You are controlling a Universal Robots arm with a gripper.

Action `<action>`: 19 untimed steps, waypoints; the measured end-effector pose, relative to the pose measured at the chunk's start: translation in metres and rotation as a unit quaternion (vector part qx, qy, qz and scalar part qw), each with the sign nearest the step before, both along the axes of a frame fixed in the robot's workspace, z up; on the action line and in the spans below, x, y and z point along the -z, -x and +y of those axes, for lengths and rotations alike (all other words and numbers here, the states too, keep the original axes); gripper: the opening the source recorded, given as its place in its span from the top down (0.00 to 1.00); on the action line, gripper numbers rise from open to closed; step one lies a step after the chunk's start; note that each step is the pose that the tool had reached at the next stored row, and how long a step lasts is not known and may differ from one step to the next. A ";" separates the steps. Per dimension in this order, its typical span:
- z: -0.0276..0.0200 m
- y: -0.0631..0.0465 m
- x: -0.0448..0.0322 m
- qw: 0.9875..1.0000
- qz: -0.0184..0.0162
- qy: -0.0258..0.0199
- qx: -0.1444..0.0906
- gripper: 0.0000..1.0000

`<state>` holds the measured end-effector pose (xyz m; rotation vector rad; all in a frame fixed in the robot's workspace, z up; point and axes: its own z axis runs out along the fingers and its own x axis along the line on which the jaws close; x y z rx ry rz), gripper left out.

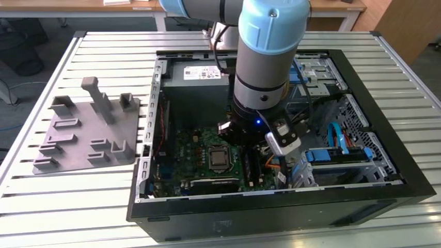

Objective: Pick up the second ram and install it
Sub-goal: 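Insert the second ram into the second slot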

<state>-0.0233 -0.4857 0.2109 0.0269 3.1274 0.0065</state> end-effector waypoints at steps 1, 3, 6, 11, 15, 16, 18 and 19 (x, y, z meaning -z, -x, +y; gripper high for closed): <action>0.0000 0.000 -0.0003 1.000 0.000 0.000 -0.002 0.86; 0.0000 0.000 -0.0006 1.000 0.000 0.000 -0.003 0.86; 0.0000 0.000 -0.0006 1.000 0.000 0.000 -0.004 0.86; 0.0000 -0.001 -0.0006 1.000 0.000 0.000 -0.008 0.86; 0.0000 -0.001 -0.0001 1.000 0.001 0.000 -0.012 0.86; 0.0000 -0.001 0.0002 1.000 0.001 0.000 -0.012 0.86; 0.0000 -0.001 0.0011 1.000 0.001 0.000 -0.012 0.86; 0.0000 -0.001 0.0016 1.000 0.001 0.000 -0.012 0.86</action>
